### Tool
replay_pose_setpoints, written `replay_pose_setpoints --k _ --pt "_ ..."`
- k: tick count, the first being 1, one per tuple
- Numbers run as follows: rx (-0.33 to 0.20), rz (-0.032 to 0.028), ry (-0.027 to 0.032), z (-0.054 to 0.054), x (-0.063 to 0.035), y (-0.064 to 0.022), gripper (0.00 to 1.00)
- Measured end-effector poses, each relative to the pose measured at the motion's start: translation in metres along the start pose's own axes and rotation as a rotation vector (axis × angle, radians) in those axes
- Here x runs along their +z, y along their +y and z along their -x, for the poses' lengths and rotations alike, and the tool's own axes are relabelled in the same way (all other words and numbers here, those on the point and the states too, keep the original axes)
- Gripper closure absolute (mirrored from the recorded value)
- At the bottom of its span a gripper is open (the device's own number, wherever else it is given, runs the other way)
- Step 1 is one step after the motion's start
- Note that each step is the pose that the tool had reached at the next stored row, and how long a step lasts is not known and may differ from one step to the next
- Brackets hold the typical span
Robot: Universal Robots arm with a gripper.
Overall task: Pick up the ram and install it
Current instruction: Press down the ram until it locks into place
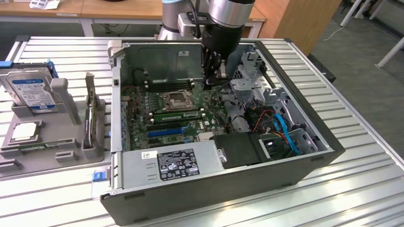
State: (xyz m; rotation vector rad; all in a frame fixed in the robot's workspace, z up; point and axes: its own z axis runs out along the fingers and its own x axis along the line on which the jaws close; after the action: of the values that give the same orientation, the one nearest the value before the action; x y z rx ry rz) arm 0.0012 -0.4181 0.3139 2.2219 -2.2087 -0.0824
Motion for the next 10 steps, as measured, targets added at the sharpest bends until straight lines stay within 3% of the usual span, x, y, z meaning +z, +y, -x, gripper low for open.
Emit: replay_pose_setpoints --k 10 --pt "0.000 0.0000 -0.0001 -0.0001 0.0033 -0.0002 0.90"
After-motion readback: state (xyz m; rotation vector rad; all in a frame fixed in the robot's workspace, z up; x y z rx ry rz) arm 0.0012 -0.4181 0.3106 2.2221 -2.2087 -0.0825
